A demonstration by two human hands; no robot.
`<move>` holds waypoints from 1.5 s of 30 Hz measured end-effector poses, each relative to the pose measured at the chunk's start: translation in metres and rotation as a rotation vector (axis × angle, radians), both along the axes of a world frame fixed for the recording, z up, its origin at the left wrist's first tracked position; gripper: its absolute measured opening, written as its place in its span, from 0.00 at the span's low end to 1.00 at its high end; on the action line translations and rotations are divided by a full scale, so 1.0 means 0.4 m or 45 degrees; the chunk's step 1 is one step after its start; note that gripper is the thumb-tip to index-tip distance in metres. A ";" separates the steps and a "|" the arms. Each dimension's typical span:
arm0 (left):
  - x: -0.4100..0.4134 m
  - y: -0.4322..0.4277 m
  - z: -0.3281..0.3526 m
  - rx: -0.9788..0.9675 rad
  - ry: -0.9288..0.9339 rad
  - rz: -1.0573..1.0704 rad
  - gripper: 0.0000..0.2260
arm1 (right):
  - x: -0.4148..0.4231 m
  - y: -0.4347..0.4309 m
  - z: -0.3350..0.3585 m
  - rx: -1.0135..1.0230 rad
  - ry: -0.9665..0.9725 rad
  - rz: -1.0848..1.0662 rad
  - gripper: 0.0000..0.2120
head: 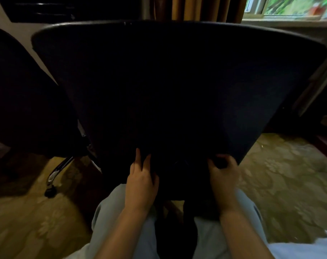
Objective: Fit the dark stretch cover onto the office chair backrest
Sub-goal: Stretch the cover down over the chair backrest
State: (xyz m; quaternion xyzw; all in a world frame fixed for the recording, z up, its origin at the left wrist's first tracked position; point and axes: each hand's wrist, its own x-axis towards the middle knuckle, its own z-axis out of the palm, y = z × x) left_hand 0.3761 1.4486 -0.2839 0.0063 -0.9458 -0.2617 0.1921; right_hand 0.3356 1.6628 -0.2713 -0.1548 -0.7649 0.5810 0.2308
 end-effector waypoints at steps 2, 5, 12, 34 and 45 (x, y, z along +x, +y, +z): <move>0.002 -0.011 -0.005 -0.011 0.023 -0.033 0.27 | 0.006 -0.022 -0.008 0.094 0.047 0.117 0.10; 0.002 -0.030 -0.007 -0.052 0.045 -0.031 0.27 | 0.001 -0.017 -0.010 0.086 0.045 0.141 0.12; 0.004 -0.022 0.005 -0.185 0.349 -0.139 0.14 | 0.031 0.007 -0.038 0.109 0.007 0.360 0.14; 0.001 -0.006 0.027 0.163 0.054 -0.095 0.14 | 0.066 -0.176 -0.037 0.129 0.265 0.816 0.18; 0.008 0.005 0.015 0.129 0.243 -0.310 0.14 | 0.048 -0.132 -0.038 0.290 0.115 0.812 0.23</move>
